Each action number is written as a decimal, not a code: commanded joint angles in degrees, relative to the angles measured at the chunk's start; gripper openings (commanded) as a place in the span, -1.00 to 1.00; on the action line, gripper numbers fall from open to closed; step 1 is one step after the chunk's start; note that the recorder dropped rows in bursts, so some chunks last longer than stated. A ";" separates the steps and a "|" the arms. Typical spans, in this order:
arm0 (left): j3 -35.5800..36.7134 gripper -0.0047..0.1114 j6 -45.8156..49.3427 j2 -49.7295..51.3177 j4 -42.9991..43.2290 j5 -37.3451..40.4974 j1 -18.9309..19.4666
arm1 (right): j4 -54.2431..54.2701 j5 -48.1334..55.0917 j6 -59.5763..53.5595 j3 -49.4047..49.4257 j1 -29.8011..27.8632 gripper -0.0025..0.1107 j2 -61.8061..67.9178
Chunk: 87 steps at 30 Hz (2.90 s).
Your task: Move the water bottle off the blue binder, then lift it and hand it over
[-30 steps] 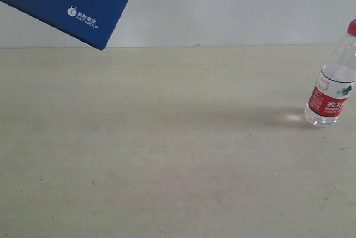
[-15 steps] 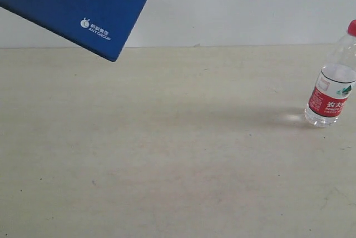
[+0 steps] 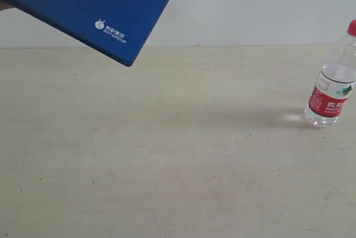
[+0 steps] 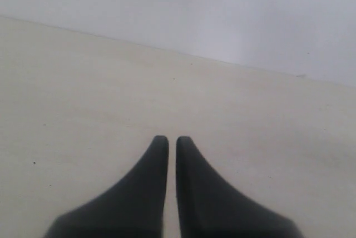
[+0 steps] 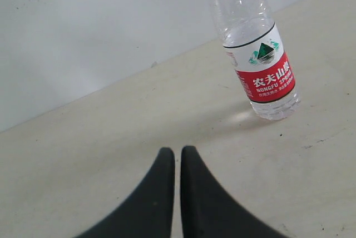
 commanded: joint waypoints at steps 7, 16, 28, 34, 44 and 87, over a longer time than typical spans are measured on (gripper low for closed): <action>0.19 -0.83 6.03 -0.16 -0.31 -0.20 3.28 | -0.33 -0.51 -0.32 -0.07 -0.07 -0.96 -0.23; 0.19 -0.83 7.12 -0.16 -4.43 -0.20 3.28 | -0.33 -0.51 -0.32 -0.07 -0.07 -0.96 -0.23; 0.19 -0.83 7.12 -0.16 -4.02 -0.20 3.28 | -0.33 -0.61 -0.32 -0.07 -0.07 -0.96 -0.23; 0.19 -0.83 7.12 -0.16 -4.03 -0.20 3.28 | -1.75 0.65 -1.56 -0.07 -3.17 -0.96 -0.23; 0.19 -0.83 7.12 -0.16 -4.03 -0.20 3.28 | -18.93 -25.39 -16.24 -0.07 -25.11 -0.96 -0.23; 0.19 -0.83 7.12 -0.16 -3.89 -0.20 3.28 | 47.93 0.50 -71.10 -0.07 -25.41 -0.96 -0.23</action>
